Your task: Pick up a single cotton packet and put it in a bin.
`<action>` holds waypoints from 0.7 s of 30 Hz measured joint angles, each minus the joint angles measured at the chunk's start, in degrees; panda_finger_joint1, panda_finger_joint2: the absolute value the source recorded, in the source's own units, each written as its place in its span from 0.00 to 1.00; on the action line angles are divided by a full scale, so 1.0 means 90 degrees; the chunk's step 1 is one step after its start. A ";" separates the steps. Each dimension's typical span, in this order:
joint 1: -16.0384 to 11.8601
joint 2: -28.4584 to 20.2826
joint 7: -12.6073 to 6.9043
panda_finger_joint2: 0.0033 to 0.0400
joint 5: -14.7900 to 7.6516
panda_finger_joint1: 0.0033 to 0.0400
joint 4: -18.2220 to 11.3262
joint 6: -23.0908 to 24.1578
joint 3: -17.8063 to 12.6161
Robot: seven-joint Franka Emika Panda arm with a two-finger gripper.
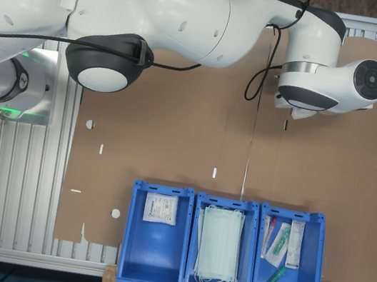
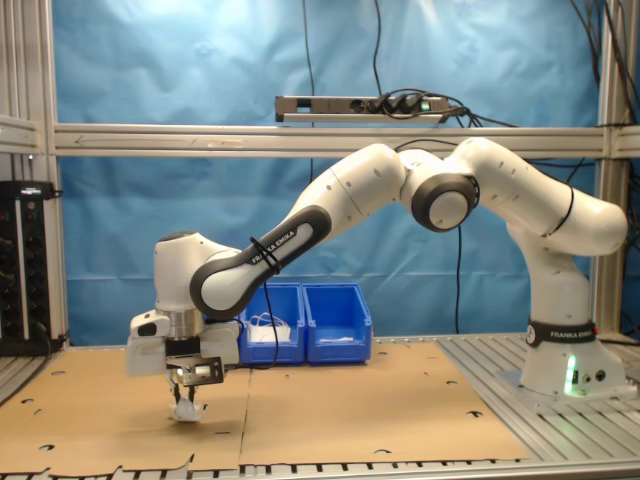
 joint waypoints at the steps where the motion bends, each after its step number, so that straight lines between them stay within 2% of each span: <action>1: 0.0000 0.0000 0.0000 0.11 0.0000 0.11 0.0000 0.0000 0.0000; 14: 0.0000 -0.0044 0.0000 0.11 0.0000 0.11 -0.0003 -0.0030 0.0003; 21: 0.0000 -0.0314 0.0000 0.11 0.0000 0.11 -0.0054 -0.0269 0.0007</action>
